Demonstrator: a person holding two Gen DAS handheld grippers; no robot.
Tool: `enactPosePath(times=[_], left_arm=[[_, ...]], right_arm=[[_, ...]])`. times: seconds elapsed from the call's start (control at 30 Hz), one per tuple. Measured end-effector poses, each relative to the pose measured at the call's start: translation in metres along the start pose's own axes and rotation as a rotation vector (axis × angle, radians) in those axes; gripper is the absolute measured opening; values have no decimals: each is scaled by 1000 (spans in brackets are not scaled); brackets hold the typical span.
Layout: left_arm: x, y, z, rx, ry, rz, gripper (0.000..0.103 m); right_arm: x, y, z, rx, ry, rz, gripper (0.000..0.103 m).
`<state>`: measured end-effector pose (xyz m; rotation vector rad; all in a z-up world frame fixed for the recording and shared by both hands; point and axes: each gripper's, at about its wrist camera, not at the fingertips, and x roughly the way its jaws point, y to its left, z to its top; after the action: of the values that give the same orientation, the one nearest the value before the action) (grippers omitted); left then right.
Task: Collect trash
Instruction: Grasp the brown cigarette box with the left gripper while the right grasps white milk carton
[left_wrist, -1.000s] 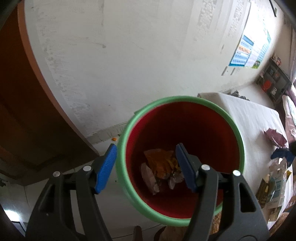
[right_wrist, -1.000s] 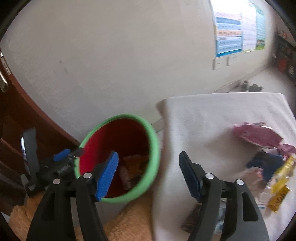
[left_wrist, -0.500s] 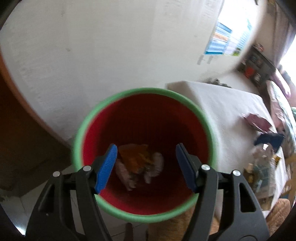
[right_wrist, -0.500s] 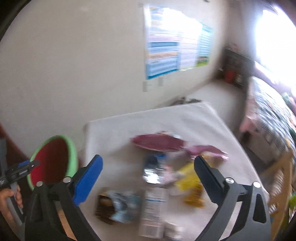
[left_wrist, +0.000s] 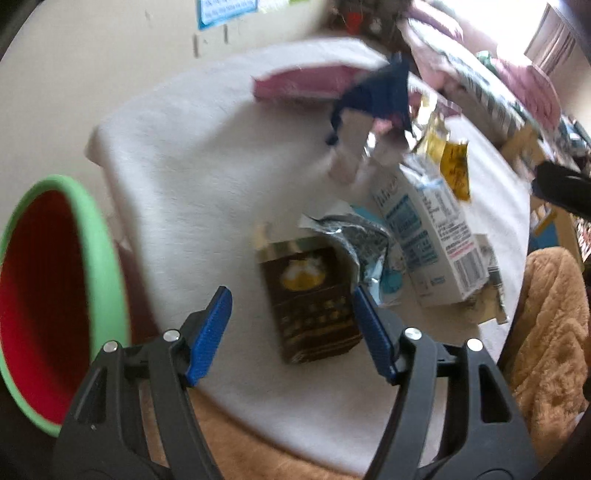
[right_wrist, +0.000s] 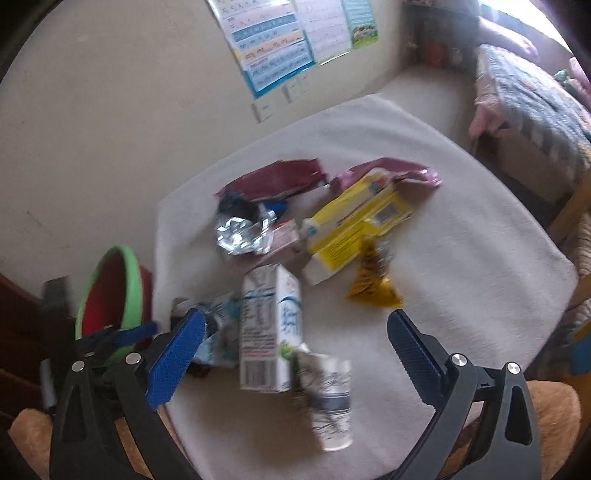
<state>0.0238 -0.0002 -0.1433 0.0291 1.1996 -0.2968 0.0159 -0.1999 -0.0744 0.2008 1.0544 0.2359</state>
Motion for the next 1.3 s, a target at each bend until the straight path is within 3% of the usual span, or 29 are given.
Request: enactPosePath(times=[0.1,0.17,0.2,0.33,0.43,0.67,0.73,0.87,1.3], left_arm=[[21,-4,5,-2,54,8,65],[24,-8,9,16,44,34,63],[25,-10,10,24,44,47,52],[18,-7,13,-10,33,2,51],[6,-3,6,-17,1,16,50],[-27,17,0,-62,-80,63,51],[-33,18,3,-69,-95,69,51],[-38,15,6,-66,-122,79,51],[-35,14,9,-81,-121,85,51]], right_arm=[[3,5,-1,-3,5,11,95],[8,8,-2,-13,14,10,91],[12,11,-2,-21,23,7,88],[26,17,-6,-47,57,7,69],[37,20,-9,-66,86,7,58],[69,28,-10,-118,157,-42,57],[77,26,-13,-104,186,-29,49],[81,24,-17,-110,193,-22,42],[84,36,-22,-156,192,-72,44]])
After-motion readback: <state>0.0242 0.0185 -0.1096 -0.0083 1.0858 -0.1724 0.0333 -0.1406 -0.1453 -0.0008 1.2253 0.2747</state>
